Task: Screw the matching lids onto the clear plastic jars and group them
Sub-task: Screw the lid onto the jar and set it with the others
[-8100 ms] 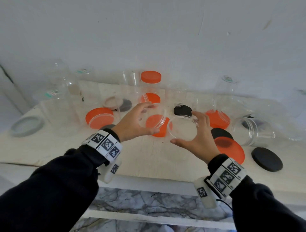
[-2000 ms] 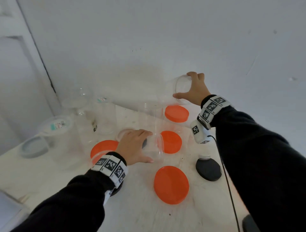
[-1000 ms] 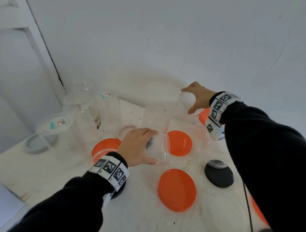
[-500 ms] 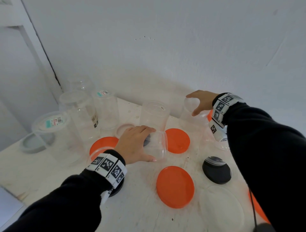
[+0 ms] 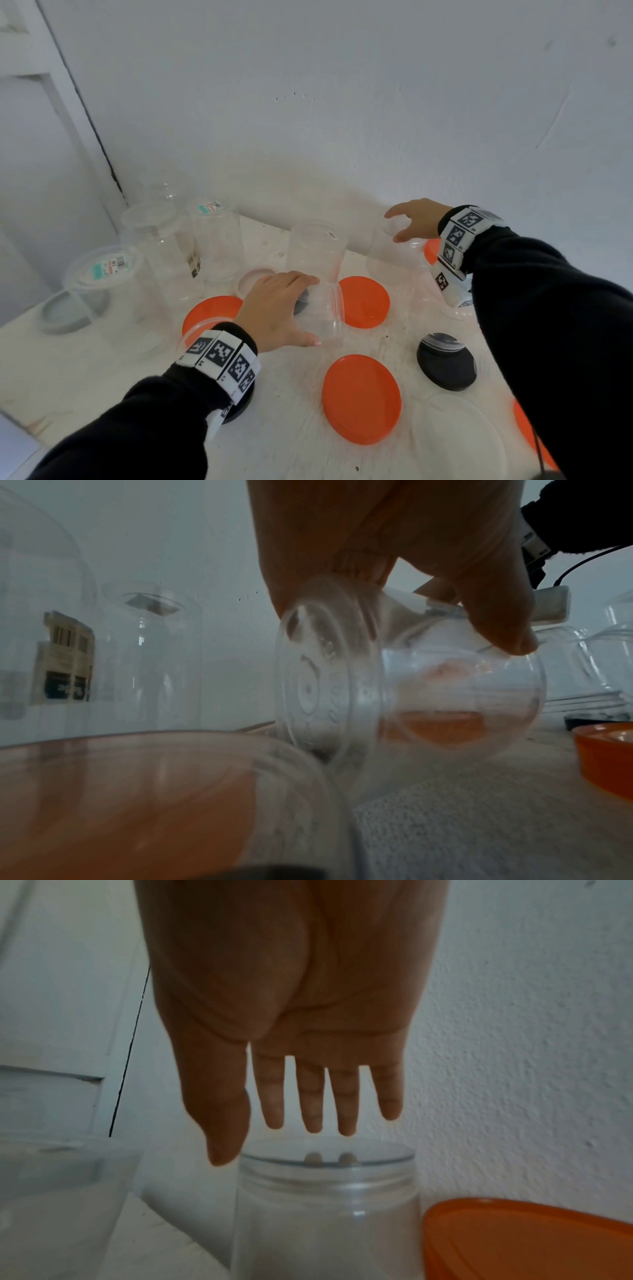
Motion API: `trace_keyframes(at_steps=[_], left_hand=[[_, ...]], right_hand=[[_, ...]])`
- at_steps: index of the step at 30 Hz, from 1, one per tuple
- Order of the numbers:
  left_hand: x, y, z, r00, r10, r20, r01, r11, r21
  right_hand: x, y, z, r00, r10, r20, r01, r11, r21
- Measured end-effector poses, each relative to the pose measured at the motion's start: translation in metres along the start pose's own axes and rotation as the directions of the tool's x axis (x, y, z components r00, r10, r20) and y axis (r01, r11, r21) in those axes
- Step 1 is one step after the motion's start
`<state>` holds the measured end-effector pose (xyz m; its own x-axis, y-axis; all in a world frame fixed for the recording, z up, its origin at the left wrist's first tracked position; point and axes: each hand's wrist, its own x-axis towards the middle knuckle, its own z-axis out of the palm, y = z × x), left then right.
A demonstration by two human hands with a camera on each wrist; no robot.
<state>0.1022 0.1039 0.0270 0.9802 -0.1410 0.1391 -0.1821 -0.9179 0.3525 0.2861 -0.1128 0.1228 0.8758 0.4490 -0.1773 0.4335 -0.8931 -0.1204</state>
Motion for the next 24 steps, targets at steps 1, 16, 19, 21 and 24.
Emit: trace_keyframes(at_steps=[1,16,19,21,24], left_hand=[[0.000,0.001,0.000,1.000,-0.002,0.000,0.002,1.000,0.005],[-0.001,0.001,0.001,0.999,0.012,-0.036,-0.010,0.999,0.053],[-0.002,0.002,0.001,0.999,0.018,-0.032,-0.016,0.997,0.072],[-0.002,0.002,0.001,0.999,0.020,-0.032,-0.018,0.997,0.080],[-0.003,0.003,0.002,0.999,0.027,-0.032,-0.024,0.996,0.091]], right_hand=[[-0.004,0.000,-0.002,1.000,-0.008,-0.011,0.008,1.000,0.015],[-0.093,0.010,0.017,0.995,-0.011,0.104,0.013,1.000,-0.019],[-0.102,0.014,0.030,0.985,0.035,0.171,-0.019,0.995,-0.095],[-0.105,0.017,0.037,0.974,0.068,0.217,-0.046,0.993,-0.108],[-0.109,0.022,0.045,0.966,0.106,0.237,-0.079,0.989,-0.122]])
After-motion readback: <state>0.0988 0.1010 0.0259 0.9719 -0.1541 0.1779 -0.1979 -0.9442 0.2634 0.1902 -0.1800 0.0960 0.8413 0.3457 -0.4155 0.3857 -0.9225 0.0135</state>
